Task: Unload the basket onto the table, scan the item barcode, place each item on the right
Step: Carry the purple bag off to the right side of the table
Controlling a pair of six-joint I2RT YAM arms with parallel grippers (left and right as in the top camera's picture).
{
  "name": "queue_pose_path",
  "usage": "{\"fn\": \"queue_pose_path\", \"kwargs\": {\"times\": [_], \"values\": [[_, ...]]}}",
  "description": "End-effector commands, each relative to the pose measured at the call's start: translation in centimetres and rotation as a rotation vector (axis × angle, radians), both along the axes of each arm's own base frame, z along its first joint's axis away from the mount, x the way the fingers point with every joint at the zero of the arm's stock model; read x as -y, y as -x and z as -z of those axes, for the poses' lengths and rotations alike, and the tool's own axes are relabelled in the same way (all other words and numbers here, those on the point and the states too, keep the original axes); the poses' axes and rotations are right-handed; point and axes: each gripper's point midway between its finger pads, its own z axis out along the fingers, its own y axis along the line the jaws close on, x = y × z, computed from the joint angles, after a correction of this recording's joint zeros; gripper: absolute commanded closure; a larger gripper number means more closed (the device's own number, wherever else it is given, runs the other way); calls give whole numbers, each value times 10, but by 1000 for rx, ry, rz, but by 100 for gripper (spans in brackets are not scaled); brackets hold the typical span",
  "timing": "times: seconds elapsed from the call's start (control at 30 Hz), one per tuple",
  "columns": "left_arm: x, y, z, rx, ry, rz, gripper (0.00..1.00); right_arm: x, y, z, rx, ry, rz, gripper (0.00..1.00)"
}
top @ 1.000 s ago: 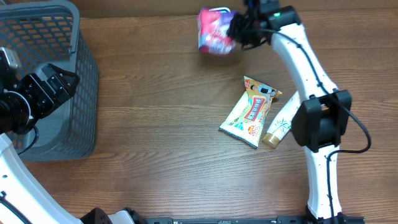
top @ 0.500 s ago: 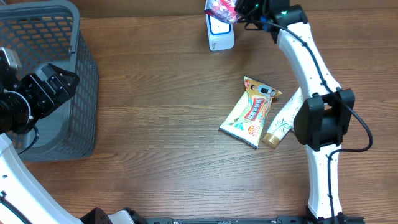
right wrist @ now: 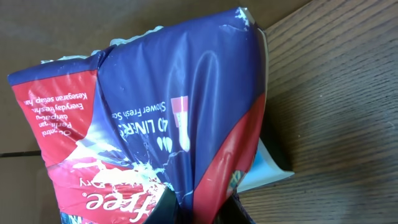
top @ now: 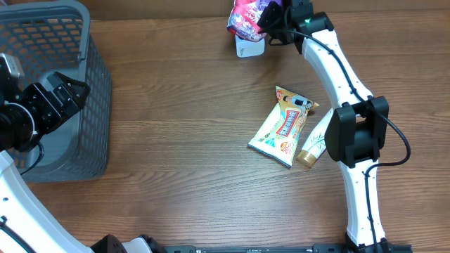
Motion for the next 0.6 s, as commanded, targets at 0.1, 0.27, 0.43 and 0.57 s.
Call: {"fn": "queue_pose_path", "kwargs": {"times": [0.1,0.27,0.43,0.57], "values": [[0,-1,1,-2,15,-5,0,82,-4,-106,154,-17,131,96],[0,-1,1,-2,15,-5,0,188,15,-139,129,-2,300,96],[0,-1,1,-2,15,-5,0,314,53,-119,-13,37,532,96],[0,-1,1,-2,15,-5,0,408,98,-87,-153,94,686,96]]}}
